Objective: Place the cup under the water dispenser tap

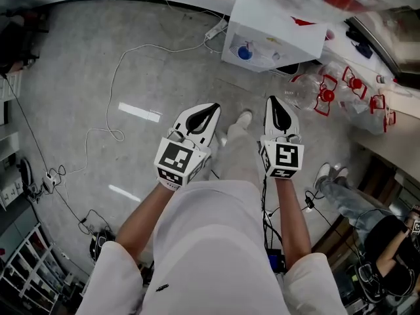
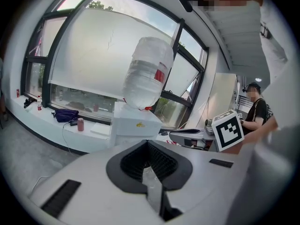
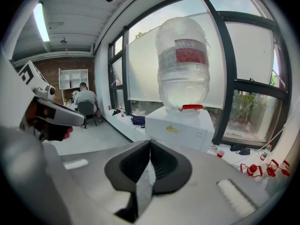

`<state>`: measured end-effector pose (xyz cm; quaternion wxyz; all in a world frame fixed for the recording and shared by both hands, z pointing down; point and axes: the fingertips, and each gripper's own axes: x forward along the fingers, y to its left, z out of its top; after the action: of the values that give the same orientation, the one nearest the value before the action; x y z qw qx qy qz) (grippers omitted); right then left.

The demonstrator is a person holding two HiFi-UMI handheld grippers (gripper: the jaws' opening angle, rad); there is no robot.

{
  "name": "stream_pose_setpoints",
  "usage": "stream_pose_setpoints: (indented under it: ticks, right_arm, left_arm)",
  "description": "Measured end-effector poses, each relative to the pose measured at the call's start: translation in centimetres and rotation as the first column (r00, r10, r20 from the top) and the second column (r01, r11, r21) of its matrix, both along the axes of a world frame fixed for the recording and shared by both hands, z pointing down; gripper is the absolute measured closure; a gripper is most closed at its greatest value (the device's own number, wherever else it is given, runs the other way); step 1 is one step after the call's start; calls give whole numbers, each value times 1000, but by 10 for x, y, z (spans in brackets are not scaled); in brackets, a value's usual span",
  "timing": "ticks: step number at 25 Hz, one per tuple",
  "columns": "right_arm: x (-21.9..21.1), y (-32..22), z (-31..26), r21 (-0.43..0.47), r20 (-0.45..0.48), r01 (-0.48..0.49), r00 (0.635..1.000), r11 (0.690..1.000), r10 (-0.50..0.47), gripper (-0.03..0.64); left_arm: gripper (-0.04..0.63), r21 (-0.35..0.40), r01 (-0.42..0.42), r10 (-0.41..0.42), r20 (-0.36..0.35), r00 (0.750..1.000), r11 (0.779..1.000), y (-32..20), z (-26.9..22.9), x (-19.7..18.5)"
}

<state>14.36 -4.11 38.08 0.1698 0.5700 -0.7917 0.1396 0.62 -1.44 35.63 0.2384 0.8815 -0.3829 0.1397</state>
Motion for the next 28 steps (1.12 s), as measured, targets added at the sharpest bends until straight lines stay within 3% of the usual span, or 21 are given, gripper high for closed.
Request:
stream_pose_setpoints:
  ticks: [10,16,28]
  right_arm:
    - [14,21,-53,24,43,-58,997,998,57,604]
    - [18,38,-88,12,94,-91,992,996,90,604]
    - [12,62,-161,110,92,-28,996,994,18,604]
  left_arm:
    - [595,41,-17,18,-23,1000,999,16,-43,-12]
    - [595,64,18,-14,-60,998,998,22,-69,-21]
    - [595,142,59,-46,-93,995,988,18,-117,-36]
